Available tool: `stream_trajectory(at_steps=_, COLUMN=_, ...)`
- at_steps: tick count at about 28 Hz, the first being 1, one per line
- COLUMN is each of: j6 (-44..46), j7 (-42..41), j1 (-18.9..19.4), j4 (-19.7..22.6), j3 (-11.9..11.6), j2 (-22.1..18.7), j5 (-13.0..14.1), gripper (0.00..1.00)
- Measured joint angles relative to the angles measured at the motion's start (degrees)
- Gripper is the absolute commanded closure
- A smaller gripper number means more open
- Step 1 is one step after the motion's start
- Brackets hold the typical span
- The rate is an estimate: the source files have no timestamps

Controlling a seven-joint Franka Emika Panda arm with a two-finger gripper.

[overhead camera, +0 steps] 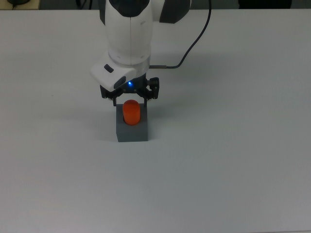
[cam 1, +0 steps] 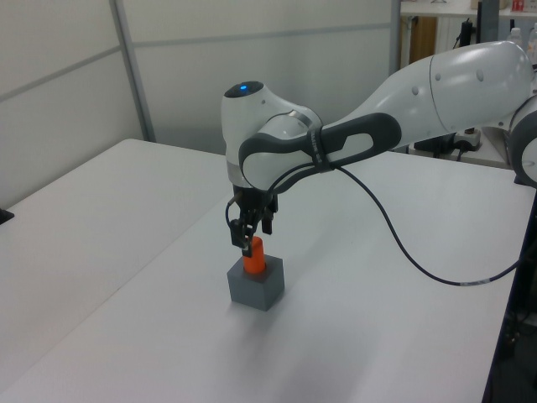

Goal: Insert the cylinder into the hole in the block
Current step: 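Raise the open gripper up off the cylinder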

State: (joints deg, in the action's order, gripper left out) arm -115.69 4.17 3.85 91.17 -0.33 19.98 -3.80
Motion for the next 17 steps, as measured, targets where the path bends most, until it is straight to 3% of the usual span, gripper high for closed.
stream_trajectory(at_steps=6, j6=4.41, j7=0.79, j1=-0.05, j4=-0.76, j3=-0.01, j2=-3.13, j5=0.0, gripper=0.0)
stream_trajectory(at_steps=17, j6=16.45, j7=1.19, j1=-1.43, j4=-0.71, j3=-0.54, j2=-13.13, j5=0.0, gripper=0.0)
